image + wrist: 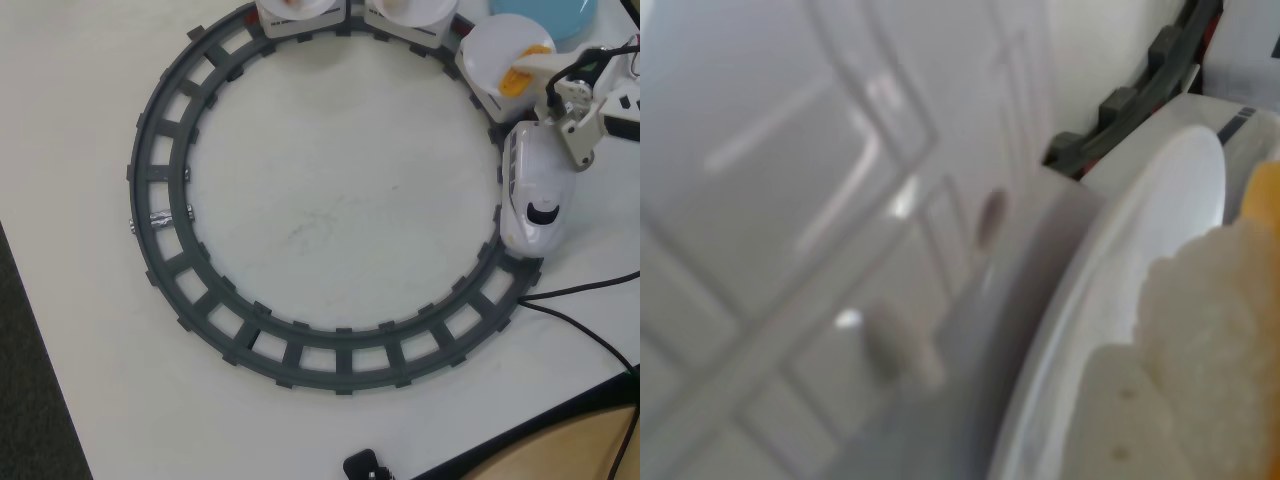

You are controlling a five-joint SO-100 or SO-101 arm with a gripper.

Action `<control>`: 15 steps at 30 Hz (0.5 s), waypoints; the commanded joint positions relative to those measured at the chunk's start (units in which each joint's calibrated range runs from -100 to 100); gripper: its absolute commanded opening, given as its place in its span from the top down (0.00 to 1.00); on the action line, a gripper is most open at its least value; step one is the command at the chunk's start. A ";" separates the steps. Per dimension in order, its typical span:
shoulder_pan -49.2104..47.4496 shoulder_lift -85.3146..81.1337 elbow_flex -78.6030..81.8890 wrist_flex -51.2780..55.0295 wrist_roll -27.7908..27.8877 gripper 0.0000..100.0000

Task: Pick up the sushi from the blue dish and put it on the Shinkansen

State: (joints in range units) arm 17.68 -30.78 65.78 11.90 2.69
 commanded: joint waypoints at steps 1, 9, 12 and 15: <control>0.19 -2.50 -3.75 -1.07 0.30 0.98; 0.19 -2.75 -3.21 -0.39 0.30 0.97; 0.10 -3.00 -2.32 -0.39 0.30 0.97; 0.01 -3.08 -2.05 -0.30 0.30 0.94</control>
State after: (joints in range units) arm 17.68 -31.28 65.78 11.90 2.85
